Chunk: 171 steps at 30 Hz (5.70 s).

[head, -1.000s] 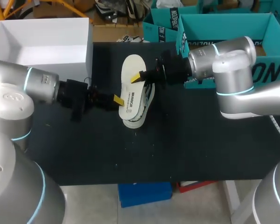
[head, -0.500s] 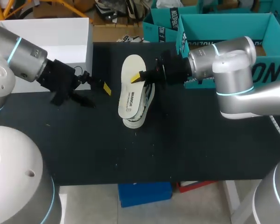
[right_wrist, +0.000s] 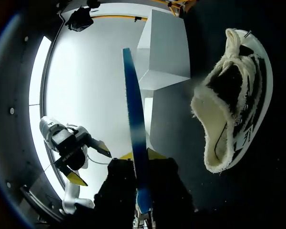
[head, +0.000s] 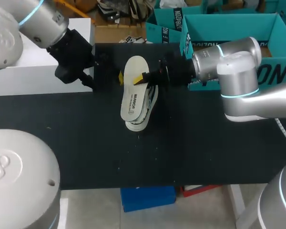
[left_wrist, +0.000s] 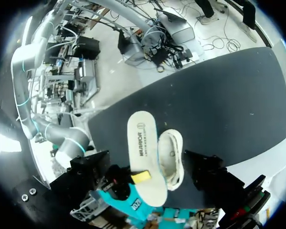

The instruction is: Take the shoe out of the shoebox, open the shoe tongue, remove and reinsert the insole, then place the shoe into the shoebox

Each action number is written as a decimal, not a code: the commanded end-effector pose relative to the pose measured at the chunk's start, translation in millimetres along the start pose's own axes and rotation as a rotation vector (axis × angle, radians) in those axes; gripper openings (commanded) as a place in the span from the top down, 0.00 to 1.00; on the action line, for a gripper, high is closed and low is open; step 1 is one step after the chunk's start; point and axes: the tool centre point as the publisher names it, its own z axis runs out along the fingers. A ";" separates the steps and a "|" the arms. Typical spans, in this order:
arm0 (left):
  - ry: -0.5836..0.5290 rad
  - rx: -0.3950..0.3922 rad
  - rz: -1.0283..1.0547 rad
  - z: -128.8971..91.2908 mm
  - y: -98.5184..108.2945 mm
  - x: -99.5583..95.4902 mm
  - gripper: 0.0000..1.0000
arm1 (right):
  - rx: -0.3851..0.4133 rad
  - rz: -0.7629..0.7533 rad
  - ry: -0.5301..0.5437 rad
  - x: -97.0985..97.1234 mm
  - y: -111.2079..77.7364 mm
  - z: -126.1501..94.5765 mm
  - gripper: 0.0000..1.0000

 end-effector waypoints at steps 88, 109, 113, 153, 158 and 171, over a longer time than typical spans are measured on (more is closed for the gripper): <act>0.529 -0.043 -0.151 37.8 165.9 6.2 0.00 | -0.001 0.001 -0.001 -0.6 0.3 1.0 1.00; 0.507 -0.036 -0.189 36.2 198.6 16.6 0.00 | -0.001 0.001 -0.001 -0.6 0.3 1.0 1.00; 0.505 -0.038 -0.180 32.6 186.3 11.2 0.00 | -0.001 0.001 -0.001 -0.6 0.3 1.0 1.00; 0.452 -0.046 -0.091 5.0 -22.2 -24.1 0.00 | -0.001 0.001 -0.001 -0.6 0.3 1.0 1.00; 0.444 -0.041 -0.084 2.0 -37.5 -22.2 0.00 | -0.001 0.001 -0.001 -0.6 0.3 1.0 1.00; 0.198 -0.019 -0.124 2.5 -20.9 3.8 0.00 | -0.001 0.001 -0.001 -0.6 0.3 1.0 1.00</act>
